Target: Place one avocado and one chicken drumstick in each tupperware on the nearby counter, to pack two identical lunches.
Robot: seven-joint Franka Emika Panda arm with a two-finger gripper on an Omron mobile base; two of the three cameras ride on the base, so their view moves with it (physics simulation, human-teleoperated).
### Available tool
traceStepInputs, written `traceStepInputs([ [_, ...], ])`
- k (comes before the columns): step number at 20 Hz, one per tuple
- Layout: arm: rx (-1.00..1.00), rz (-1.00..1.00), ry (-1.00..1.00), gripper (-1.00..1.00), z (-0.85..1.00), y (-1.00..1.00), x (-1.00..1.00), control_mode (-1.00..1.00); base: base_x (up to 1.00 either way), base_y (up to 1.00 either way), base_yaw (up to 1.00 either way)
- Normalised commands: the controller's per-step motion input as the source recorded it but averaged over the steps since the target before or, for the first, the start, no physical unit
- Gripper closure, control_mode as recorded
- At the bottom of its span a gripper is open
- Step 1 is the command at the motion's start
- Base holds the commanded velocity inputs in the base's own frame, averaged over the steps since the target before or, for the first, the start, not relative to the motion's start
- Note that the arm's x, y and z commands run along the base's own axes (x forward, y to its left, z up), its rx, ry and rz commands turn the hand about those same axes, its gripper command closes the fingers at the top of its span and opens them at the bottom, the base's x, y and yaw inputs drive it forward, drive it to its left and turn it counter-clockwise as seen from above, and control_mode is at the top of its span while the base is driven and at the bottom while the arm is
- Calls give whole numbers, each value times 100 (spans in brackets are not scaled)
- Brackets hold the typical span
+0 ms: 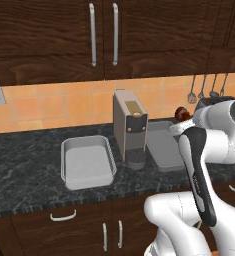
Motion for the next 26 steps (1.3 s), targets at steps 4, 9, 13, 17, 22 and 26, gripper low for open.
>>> traceStepInputs([
  [4, 2, -5, 5, 100, -42, -96, 31, -100, 0, 0, 0],
  [9, 4, 0, 18, 100, -72, -26, 16, -100, 0, 0, 0],
  [13, 3, 1, 29, 100, -63, 0, 24, -100, 0, 0, 0],
  [17, 5, 10, 6, 100, -61, -9, 39, -100, 0, 0, 0],
  [22, 10, 9, 6, 100, -33, -21, 55, -100, 0, 0, 0],
  [26, 3, 6, 7, 100, -24, -5, 56, -100, 0, 0, 0],
])
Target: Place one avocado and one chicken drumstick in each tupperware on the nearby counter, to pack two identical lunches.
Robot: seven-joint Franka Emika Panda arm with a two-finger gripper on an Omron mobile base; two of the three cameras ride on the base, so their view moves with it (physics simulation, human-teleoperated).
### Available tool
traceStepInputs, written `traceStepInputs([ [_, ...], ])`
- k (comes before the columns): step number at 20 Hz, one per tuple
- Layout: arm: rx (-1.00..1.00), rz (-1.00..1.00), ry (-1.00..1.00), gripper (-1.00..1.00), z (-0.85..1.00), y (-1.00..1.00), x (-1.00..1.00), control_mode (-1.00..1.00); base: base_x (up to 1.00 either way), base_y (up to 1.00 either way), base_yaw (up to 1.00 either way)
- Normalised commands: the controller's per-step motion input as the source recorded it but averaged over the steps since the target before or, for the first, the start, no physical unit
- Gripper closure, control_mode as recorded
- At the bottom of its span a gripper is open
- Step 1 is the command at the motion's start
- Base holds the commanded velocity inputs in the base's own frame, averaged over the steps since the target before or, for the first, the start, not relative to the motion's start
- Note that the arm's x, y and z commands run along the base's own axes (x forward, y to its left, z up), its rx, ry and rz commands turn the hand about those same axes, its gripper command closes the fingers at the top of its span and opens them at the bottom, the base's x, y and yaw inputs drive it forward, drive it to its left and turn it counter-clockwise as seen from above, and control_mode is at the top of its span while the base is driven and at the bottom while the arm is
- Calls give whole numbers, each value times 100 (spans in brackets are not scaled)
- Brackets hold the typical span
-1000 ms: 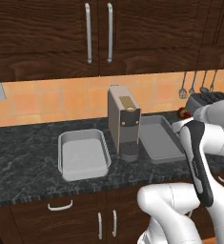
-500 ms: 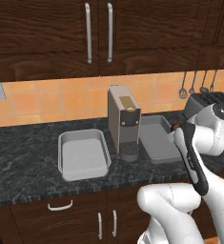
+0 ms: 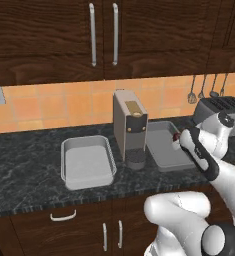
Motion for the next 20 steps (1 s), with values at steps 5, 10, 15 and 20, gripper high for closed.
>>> traceStepInputs([
  [5, 0, 5, 3, 100, -29, -8, 60, -100, 0, 0, 0],
  [10, 0, 5, 0, 100, -36, -9, 52, -100, 0, 0, 0],
  [15, 0, 4, 0, 100, -39, -18, 41, -100, 0, 0, 0],
  [20, 0, 3, 0, 100, -42, -7, 47, -100, 0, 0, 0],
])
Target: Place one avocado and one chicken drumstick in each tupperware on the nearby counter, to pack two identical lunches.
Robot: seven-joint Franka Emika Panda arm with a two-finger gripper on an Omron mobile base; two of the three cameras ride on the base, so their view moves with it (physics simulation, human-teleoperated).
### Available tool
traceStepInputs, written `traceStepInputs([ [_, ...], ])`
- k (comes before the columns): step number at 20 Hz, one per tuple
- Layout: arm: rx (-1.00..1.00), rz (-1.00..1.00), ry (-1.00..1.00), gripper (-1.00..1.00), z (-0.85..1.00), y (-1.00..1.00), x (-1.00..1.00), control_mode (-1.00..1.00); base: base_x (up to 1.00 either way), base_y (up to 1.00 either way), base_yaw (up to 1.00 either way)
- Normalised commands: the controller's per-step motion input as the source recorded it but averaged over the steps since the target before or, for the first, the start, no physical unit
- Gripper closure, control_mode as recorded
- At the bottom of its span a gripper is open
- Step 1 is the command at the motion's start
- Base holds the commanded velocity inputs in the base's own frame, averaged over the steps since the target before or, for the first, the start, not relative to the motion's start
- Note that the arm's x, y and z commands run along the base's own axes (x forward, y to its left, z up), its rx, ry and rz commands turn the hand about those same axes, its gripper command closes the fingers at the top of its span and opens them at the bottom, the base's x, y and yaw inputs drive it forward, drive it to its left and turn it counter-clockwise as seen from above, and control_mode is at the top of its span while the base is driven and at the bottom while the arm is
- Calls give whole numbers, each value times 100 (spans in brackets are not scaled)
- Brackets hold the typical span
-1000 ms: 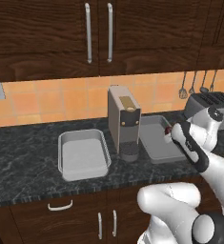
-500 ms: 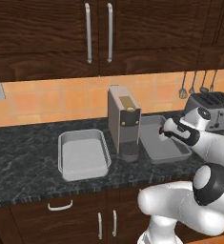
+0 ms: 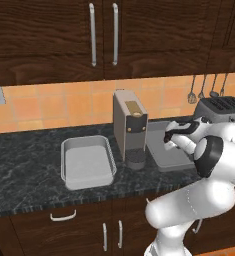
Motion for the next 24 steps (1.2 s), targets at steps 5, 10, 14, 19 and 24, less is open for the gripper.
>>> traceStepInputs([
  [5, 0, 2, 0, -100, -26, 0, 40, -100, 0, 0, 0],
  [10, 0, 0, 0, -100, 24, 0, 0, -100, 0, 0, 0],
  [14, 0, 0, -4, -100, 91, 0, -6, -100, 0, 0, 0],
  [19, -2, -1, 5, -100, 99, 3, -64, -100, 0, 0, 0],
  [24, -1, -11, 16, -100, 94, 32, -99, -100, 0, 0, 0],
])
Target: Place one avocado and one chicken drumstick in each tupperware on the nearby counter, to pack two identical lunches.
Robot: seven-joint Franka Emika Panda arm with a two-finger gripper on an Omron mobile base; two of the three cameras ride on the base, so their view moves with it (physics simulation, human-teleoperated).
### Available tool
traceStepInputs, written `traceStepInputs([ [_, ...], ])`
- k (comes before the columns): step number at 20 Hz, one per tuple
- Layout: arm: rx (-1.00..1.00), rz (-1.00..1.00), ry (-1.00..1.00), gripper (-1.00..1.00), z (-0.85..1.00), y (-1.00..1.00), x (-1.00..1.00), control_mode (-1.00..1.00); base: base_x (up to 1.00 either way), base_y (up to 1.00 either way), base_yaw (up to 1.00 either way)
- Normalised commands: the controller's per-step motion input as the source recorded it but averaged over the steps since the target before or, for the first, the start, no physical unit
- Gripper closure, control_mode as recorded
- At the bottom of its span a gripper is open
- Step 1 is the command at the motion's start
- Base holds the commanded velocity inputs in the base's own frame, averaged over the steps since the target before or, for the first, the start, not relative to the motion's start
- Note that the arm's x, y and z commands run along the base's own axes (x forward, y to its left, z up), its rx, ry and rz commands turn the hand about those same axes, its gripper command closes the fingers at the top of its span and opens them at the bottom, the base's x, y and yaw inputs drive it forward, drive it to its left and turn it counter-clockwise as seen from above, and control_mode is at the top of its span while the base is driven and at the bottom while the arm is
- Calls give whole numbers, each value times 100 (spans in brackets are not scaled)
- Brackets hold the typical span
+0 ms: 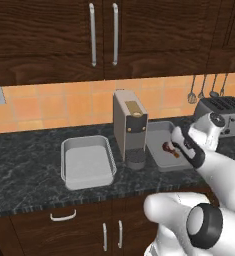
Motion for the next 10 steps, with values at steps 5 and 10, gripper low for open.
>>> traceStepInputs([
  [5, 0, -17, -17, -100, 61, 55, -92, -100, 0, 0, 0],
  [10, 7, -27, -20, -100, 33, 80, -87, -100, 0, 0, 0],
])
